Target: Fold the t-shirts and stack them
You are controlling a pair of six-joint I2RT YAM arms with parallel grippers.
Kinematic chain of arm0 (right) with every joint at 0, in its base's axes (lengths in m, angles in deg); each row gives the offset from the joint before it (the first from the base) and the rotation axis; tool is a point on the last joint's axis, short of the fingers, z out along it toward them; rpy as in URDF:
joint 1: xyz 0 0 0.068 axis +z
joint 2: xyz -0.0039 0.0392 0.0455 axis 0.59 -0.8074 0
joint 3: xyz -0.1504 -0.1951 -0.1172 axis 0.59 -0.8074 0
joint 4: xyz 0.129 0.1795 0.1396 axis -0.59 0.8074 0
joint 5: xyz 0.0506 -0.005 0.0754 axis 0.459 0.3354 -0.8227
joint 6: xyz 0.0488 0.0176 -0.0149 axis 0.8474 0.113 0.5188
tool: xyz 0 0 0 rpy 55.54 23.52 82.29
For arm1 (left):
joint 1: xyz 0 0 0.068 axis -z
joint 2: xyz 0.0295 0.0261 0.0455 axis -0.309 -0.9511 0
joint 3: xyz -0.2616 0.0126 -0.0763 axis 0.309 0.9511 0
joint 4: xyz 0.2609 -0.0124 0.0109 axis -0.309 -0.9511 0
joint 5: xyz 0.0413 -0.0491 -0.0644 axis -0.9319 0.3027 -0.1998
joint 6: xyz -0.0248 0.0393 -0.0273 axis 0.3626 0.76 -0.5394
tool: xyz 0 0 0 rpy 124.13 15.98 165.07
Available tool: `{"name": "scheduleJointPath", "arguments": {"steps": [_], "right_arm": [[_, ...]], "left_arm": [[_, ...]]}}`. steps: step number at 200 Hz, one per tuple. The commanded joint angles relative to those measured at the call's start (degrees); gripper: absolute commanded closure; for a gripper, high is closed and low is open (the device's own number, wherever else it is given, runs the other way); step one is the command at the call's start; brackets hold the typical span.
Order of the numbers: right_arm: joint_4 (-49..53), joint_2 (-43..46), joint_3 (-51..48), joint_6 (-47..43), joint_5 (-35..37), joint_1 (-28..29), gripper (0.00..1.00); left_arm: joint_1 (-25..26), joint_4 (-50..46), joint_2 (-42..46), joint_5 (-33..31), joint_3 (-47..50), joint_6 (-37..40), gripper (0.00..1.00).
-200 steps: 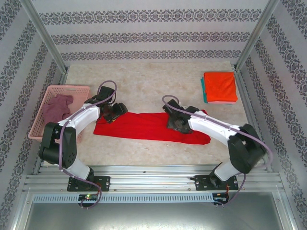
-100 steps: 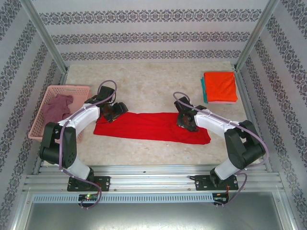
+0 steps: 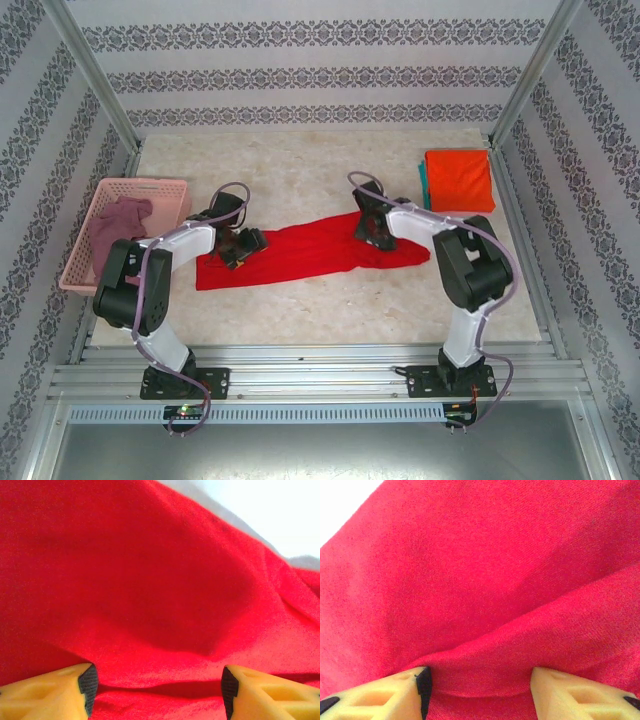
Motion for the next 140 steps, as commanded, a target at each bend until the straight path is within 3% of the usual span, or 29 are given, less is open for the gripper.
{"name": "scheduleJointPath", "arguments": {"steps": [1,43,69,89,105,140], "right_arm": [[0.3,-7.6,7.2,-2.6,-2.5,-0.8,0.43],[1.8,-18.7,26.2,-5.8,-7.3,-2.8,0.28],[0.4,-20.1,31.1,-7.4,-7.5,-3.3,0.16],[-3.9,-16.8,28.4,-9.9,-6.7,-3.5,0.04],[-9.5,-13.0,23.1,-11.2,-5.4,-3.8,0.02],[-7.4,-7.6,18.2,-11.6,-3.7,-4.8,0.02]], "left_arm": [[1.1,0.5,0.4,0.1,3.5,-1.2,0.32],[4.9,2.4,1.4,0.2,6.7,-5.2,0.32],[7.0,0.4,6.2,-3.7,8.0,-6.9,0.3],[7.0,-1.8,11.4,-7.4,8.9,-6.6,0.27],[6.7,-2.7,15.0,-8.7,9.0,-4.3,0.0],[3.3,-1.1,18.9,-8.4,9.0,-0.9,0.0]]}}
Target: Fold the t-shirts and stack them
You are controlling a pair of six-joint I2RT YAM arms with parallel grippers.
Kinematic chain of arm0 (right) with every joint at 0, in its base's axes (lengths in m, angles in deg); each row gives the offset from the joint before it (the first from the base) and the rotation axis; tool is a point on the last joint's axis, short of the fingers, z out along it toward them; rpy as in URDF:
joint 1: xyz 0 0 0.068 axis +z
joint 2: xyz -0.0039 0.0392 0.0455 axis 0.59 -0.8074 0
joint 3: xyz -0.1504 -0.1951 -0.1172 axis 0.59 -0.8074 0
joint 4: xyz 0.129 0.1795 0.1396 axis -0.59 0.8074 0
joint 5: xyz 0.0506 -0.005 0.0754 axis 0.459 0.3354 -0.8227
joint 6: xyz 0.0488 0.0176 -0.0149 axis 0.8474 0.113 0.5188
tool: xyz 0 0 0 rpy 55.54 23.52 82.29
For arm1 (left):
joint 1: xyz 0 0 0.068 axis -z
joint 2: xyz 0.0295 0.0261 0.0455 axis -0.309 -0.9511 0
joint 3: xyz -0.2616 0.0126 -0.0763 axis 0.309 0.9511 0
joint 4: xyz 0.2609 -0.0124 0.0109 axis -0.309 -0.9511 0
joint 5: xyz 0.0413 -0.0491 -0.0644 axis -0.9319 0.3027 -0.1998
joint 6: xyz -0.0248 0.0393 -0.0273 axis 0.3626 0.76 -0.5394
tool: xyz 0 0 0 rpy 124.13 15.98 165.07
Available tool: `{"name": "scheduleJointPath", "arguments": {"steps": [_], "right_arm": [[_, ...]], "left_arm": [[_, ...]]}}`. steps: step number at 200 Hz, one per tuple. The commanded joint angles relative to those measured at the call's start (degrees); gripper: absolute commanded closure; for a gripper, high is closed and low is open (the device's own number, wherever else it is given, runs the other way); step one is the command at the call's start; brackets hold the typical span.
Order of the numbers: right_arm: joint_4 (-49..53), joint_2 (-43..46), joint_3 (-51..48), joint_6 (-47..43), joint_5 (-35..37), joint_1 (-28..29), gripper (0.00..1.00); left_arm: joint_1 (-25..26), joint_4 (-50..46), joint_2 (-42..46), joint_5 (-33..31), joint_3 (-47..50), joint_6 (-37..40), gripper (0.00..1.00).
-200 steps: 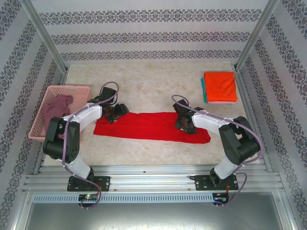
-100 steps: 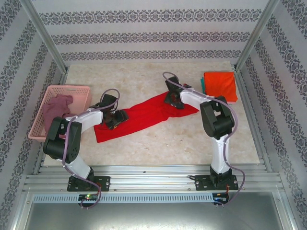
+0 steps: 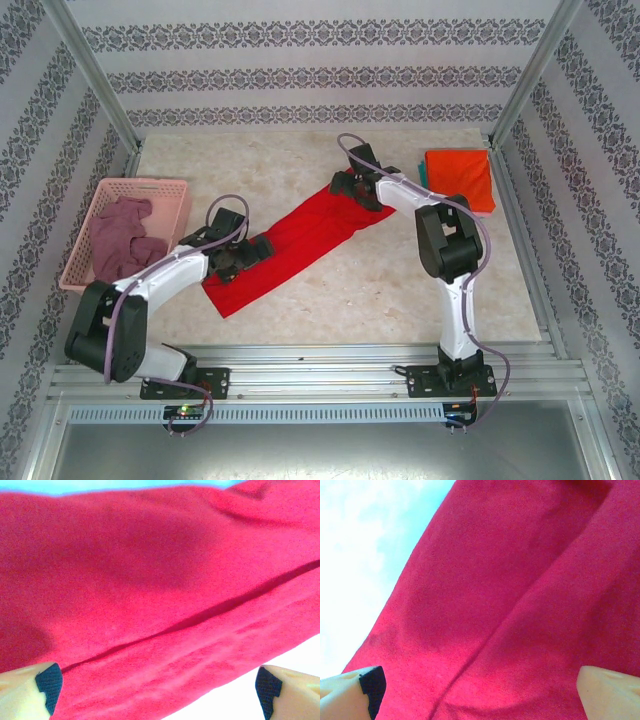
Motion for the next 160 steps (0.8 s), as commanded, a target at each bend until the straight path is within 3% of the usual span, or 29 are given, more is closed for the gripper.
{"name": "scheduleJointPath", "arguments": {"steps": [1,21,66,110,160], "right_arm": [[-1.5,6.6,-4.5,-2.2,2.4,-0.8,0.02],[-4.4,10.9,-11.7,-0.6,2.0,-0.3,0.02],[-9.7,13.0,-21.1,5.3,-2.3,0.5,0.16],[-8.9,6.8,-16.5,5.7,-4.1,1.0,0.25],[-2.8,-2.8,-3.0,2.5,-5.2,-1.0,0.28]], "left_arm": [[-2.5,-0.7,2.0,-2.0,0.0,3.8,0.0],[-5.5,-0.4,0.4,-1.1,-1.6,8.4,0.0],[-10.1,5.9,-5.3,5.4,-0.4,12.4,0.01],[-8.8,8.6,-6.8,9.2,3.9,10.0,0.01],[-0.8,13.2,-2.2,12.6,12.3,1.6,0.0]]}}
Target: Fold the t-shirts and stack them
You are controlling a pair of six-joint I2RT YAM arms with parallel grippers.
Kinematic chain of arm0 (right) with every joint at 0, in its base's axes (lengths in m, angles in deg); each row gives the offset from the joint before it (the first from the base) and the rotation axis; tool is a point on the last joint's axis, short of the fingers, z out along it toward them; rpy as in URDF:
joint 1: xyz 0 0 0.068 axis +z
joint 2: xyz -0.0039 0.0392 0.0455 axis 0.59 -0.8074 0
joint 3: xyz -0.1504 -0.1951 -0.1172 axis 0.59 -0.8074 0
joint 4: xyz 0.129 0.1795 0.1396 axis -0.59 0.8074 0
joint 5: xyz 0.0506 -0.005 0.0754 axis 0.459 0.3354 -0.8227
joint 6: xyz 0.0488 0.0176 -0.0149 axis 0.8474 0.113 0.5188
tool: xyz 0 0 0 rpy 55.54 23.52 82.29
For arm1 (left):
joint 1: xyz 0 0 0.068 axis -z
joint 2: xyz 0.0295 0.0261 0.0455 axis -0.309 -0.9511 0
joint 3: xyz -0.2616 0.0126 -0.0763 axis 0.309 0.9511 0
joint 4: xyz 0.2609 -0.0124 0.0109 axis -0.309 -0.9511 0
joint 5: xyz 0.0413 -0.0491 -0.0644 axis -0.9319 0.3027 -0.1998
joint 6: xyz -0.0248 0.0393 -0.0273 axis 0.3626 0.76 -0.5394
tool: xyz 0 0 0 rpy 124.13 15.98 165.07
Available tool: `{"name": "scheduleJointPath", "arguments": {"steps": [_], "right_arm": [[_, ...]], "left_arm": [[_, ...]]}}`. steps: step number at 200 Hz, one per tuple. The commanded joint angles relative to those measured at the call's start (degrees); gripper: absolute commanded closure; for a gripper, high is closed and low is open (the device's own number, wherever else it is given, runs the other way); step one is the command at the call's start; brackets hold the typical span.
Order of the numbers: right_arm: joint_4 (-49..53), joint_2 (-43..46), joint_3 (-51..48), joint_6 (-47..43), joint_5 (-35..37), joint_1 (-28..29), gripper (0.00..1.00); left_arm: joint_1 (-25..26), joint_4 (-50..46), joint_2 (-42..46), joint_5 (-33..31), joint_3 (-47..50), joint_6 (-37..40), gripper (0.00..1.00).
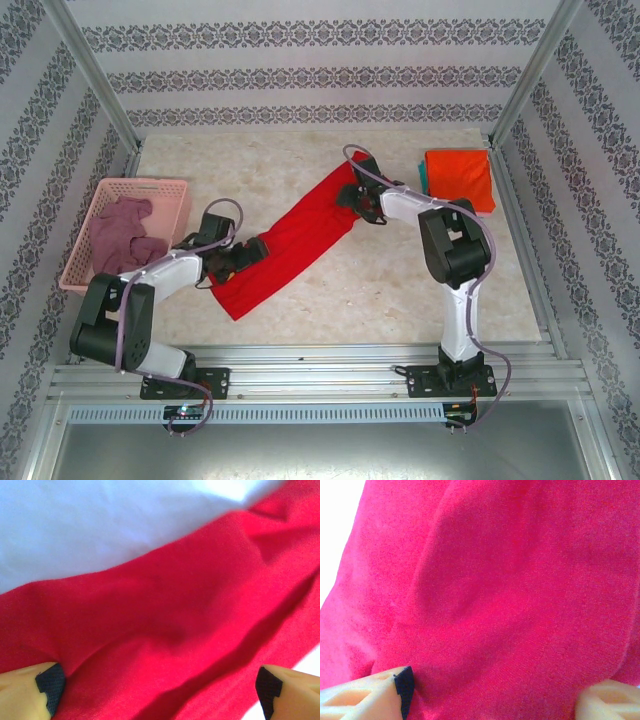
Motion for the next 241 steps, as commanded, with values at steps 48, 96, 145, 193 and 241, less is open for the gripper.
{"name": "scheduleJointPath", "arguments": {"steps": [48,96,145,193,241], "right_arm": [[11.5,-14.9,24.3,-4.5,-4.6,-2.9,0.28],[13.9,-16.9,32.8,-6.2,-7.0,-2.9,0.25],[5.4,-1.8,14.1,-8.6,-3.7,-0.8,0.2],[-2.1,10.0,-5.9,-4.9,-1.3,6.4,0.2],[-3.8,9.6,-7.7,-1.9,-1.5,17.1,0.22]], "left_arm": [[16.0,1.8,2.7,0.5,5.9,-9.5,0.0],[19.0,1.6,4.0,-4.2,3.4,-8.2,0.0],[17.5,-3.6,14.2,-22.0,1.8,2.9,0.0],[15.6,3.0,16.1,-31.8,2.8,12.4,0.0],[12.2,0.5,11.5,-29.2,1.3,12.9,0.0]]}}
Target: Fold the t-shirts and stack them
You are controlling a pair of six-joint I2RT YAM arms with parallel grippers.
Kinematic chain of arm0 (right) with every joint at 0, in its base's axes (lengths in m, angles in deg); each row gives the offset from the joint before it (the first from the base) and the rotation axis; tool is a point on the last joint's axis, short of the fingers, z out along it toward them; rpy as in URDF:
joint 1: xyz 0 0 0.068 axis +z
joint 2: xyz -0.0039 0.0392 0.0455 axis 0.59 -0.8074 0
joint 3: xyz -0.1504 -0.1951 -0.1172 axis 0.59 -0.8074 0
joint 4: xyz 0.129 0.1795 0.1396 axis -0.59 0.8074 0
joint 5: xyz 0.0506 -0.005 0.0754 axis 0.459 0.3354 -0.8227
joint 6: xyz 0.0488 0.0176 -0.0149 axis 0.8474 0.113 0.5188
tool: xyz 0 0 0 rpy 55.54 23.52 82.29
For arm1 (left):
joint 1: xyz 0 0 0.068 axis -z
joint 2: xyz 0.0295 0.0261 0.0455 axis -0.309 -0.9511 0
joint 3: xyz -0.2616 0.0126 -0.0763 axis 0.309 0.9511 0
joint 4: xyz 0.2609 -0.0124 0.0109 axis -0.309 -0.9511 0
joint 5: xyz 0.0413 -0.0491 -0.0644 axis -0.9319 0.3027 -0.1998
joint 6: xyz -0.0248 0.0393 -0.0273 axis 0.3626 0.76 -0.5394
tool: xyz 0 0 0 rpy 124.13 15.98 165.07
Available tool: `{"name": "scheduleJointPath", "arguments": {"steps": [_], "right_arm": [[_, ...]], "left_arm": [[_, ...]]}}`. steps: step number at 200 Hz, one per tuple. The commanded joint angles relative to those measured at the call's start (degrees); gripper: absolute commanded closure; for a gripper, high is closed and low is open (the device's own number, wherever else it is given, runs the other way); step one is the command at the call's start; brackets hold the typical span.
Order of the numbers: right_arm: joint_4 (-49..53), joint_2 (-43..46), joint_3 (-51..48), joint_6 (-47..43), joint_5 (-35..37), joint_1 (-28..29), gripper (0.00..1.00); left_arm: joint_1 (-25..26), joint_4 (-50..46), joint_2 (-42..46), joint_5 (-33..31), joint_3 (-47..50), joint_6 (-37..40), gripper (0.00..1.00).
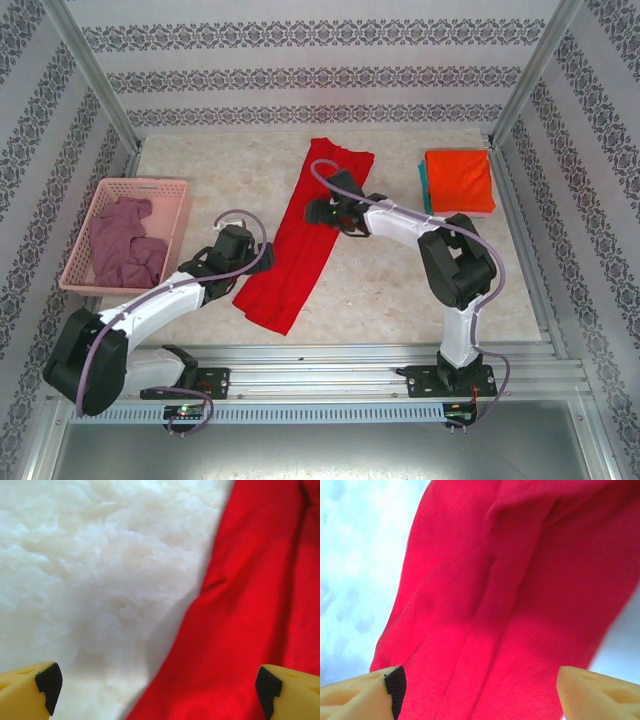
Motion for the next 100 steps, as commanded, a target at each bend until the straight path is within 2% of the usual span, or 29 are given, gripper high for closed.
{"name": "scheduleJointPath", "arguments": {"steps": [1,40,71,100], "right_arm": [[-2.8,-0.8,0.2,2.6,0.9,4.4,0.22],[-3.3,-6.6,2.5,5.3,-1.4,8.7,0.23],[-1.3,-9.7,2.6,5.4,-2.2,7.6,0.24],[-0.3,-8.5,-0.2,4.7,-2.5,4.3,0.24]], "left_arm": [[-1.5,-0.2,-0.3,-0.3,-0.9,2.7,0.0],[-2.1,3.5,-1.0,3.0,0.3,1.5,0.0],[-2.0,5.2,-2.1,4.0,0.7,-0.8,0.0],[-2.0,8.3,-1.2,3.8,2.6,-2.2,0.0]]}}
